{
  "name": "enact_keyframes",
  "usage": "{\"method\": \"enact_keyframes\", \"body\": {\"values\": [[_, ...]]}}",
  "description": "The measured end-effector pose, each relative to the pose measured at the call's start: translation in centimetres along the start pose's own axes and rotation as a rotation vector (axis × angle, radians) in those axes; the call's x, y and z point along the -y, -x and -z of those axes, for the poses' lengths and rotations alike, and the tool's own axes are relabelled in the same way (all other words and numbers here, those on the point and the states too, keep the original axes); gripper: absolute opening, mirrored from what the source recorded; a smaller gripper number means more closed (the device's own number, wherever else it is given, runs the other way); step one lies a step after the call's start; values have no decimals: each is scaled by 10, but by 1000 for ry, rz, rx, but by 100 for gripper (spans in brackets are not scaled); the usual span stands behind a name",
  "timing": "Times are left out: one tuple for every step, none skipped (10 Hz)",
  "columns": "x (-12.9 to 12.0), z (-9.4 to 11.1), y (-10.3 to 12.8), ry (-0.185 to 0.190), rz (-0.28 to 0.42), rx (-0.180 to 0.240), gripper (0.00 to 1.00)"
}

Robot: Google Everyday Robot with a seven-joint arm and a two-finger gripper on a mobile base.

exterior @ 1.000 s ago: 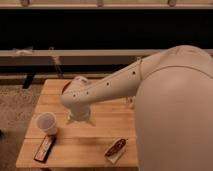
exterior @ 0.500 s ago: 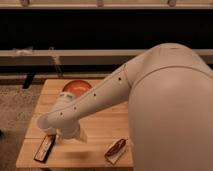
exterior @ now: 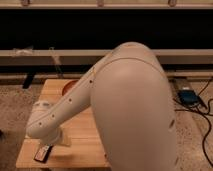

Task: Place the eraser in the ceramic cup

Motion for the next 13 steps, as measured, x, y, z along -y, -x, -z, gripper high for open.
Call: {"method": "enact_keyframes", "body": {"values": [[3, -5, -4, 18, -2, -8, 80], [11, -13, -5, 34, 1, -15, 80], [16, -22, -9, 54, 0, -22, 80], [21, -29, -13, 68, -4, -26, 80], [26, -35, -18, 75, -6, -27, 80], [33, -41, -21, 77, -7, -22, 80], [39, -47, -26, 77, -7, -18, 80], [42, -49, -29, 76, -8, -17, 80], [46, -55, -31, 78, -5, -17, 80], [49, -60, -32, 81, -2, -16, 80], [50, -63, -32, 84, 0, -14, 80], [49, -66, -34, 87, 0, -17, 80], [49, -69, -36, 91, 0, -21, 80]]}}
